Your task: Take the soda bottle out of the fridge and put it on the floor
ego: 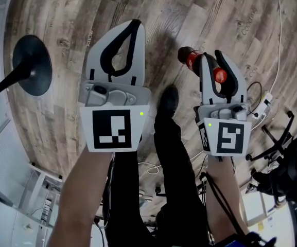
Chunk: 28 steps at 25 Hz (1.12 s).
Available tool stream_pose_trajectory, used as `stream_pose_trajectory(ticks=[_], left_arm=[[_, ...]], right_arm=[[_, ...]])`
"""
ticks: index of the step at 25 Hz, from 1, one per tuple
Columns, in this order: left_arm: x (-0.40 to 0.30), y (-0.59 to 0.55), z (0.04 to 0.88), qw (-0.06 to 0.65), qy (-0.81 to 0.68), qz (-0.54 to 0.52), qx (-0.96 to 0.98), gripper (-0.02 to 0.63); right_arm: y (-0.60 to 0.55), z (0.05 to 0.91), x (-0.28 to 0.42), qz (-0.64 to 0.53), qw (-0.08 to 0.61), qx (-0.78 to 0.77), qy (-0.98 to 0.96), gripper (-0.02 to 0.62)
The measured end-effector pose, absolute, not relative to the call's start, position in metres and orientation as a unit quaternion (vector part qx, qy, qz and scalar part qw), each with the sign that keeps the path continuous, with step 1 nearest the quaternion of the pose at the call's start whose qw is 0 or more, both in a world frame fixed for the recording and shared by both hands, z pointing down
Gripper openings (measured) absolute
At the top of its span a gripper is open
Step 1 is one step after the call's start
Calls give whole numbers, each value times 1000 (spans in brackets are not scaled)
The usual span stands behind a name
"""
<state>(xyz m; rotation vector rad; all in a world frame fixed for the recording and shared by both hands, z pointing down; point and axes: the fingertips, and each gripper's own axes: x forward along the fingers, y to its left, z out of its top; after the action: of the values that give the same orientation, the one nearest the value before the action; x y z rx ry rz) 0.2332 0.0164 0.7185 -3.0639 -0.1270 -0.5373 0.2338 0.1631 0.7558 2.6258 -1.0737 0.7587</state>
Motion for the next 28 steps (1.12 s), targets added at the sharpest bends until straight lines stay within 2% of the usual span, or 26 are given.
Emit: stream_pose_trajectory(ticks=[28], left_arm=[[231,21,781,21,-45,-176,-983,17]], right_arm=[[184,834,221,277,116,885,-355,110]])
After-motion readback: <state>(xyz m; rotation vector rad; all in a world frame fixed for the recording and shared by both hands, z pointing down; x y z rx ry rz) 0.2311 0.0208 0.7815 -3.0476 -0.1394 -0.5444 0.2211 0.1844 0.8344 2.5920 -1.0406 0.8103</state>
